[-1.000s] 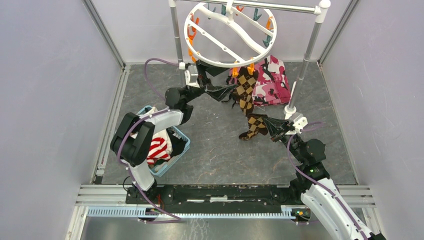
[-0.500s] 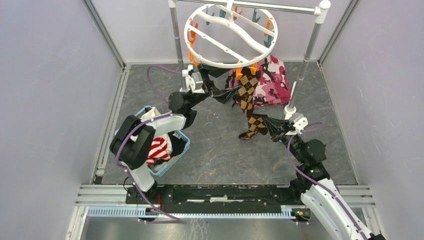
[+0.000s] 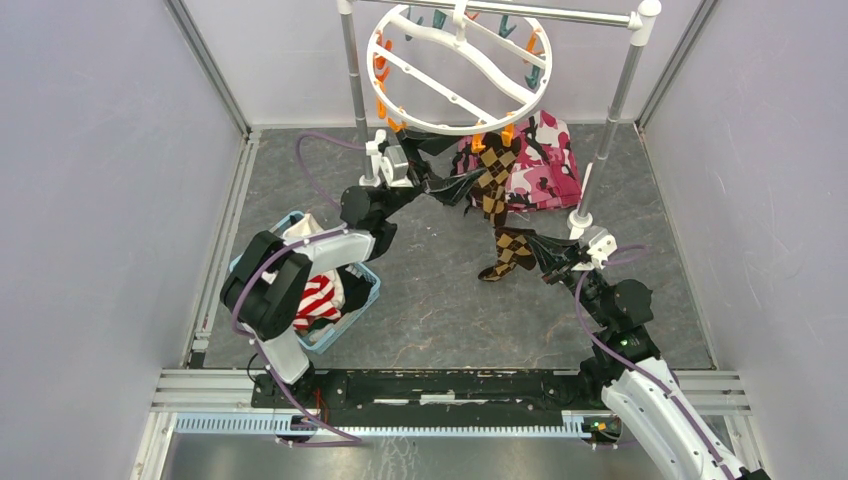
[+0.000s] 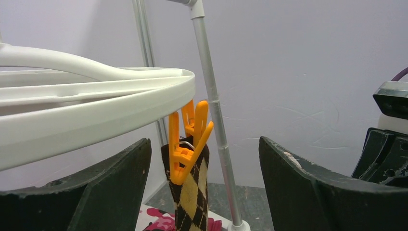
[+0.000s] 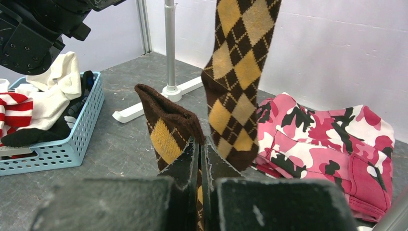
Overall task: Clip the socks to the hanger
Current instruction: Open the clamp at the hanger.
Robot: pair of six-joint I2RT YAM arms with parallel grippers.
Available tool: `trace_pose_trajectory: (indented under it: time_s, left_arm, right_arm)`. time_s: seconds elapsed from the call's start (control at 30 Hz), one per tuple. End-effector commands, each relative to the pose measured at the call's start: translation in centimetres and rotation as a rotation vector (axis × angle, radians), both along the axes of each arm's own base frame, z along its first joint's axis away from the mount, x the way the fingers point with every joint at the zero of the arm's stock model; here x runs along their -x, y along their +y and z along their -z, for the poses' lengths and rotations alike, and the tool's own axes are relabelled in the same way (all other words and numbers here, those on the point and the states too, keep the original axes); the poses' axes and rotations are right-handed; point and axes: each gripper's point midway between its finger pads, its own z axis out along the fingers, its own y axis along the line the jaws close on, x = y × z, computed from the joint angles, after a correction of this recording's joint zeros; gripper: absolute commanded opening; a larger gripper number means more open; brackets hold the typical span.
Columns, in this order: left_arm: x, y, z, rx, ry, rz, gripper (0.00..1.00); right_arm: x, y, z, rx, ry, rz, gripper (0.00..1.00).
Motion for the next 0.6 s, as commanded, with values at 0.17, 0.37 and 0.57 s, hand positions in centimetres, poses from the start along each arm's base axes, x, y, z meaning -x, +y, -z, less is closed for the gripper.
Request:
trace_pose_trajectory:
  time_s: [0.17,0.37,0.57]
  left_arm:
    - [2.7,2.1,-5.7,0.184,-0.259,-0.096,0.81]
    - [2.1,2.5,-6.0,0.21,-0.236,-0.129,0.79]
    - [2.7,2.1,-5.9,0.208,-0.237,-0.114,0.8]
  right_arm:
    - [0.4,0.0,-1.3,-0.019,-0.052,-0.008,0.0]
    - [0.4,0.0,-1.3,-0.02,-0.055,-0.006,0.0]
    - [0.4,0.0,-1.3,-0.019,-0.056,-0.008,0.0]
